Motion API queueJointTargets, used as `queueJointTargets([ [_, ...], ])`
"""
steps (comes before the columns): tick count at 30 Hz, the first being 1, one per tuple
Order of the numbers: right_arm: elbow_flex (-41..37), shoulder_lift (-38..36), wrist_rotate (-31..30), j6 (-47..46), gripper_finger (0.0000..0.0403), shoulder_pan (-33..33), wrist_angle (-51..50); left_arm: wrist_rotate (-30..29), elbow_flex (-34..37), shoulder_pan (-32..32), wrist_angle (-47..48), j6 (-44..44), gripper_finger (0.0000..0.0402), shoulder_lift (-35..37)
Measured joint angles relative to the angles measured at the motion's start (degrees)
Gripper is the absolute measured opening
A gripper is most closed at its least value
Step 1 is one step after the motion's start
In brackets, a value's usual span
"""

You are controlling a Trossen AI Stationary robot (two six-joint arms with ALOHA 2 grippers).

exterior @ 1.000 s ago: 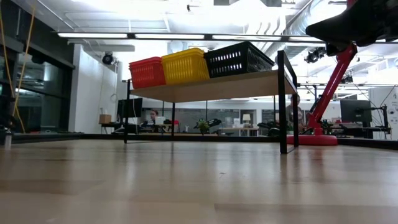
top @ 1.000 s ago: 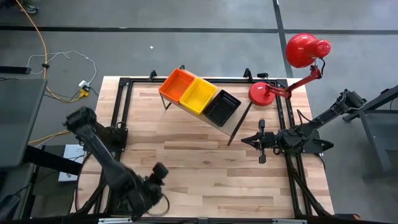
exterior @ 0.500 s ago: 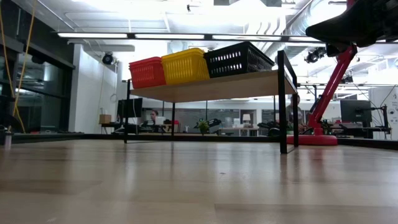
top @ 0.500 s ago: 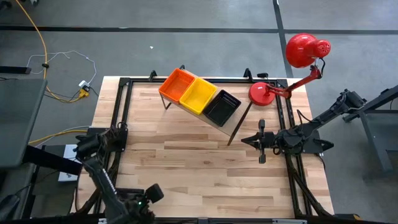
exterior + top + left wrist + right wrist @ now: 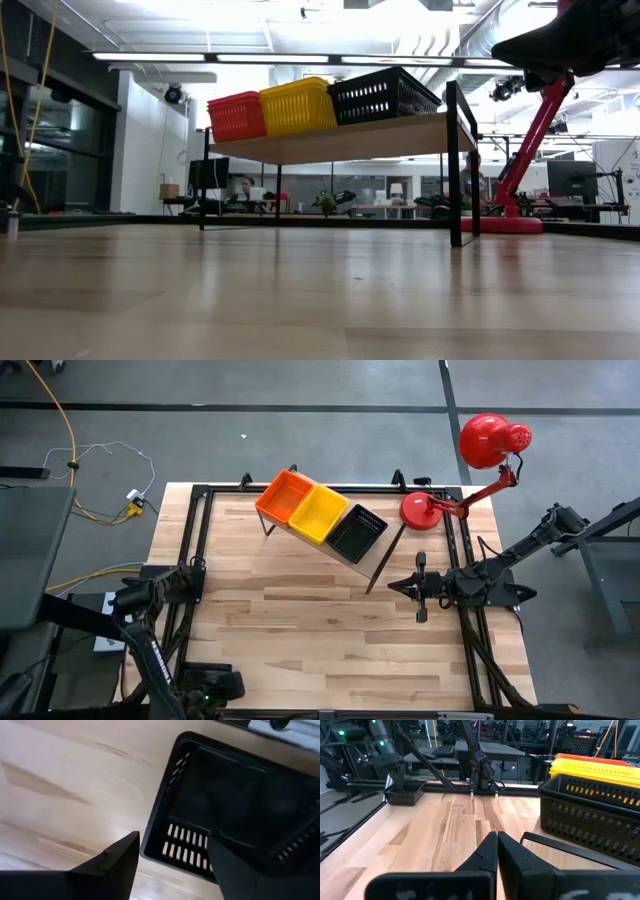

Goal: Stack baskets on shelf by color
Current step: Stack the black bin on top of the black bin on the shelf

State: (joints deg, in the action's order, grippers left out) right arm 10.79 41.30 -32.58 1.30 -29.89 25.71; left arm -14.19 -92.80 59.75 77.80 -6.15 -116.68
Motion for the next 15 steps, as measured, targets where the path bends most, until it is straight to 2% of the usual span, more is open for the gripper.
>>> queueJointTargets([
  [15, 0.0, 0.0, 0.0, -1.1, 0.0, 0.0, -0.4, -3.7, 6.4, -0.3, -7.7, -11.5, 0.0218, 0.0],
])
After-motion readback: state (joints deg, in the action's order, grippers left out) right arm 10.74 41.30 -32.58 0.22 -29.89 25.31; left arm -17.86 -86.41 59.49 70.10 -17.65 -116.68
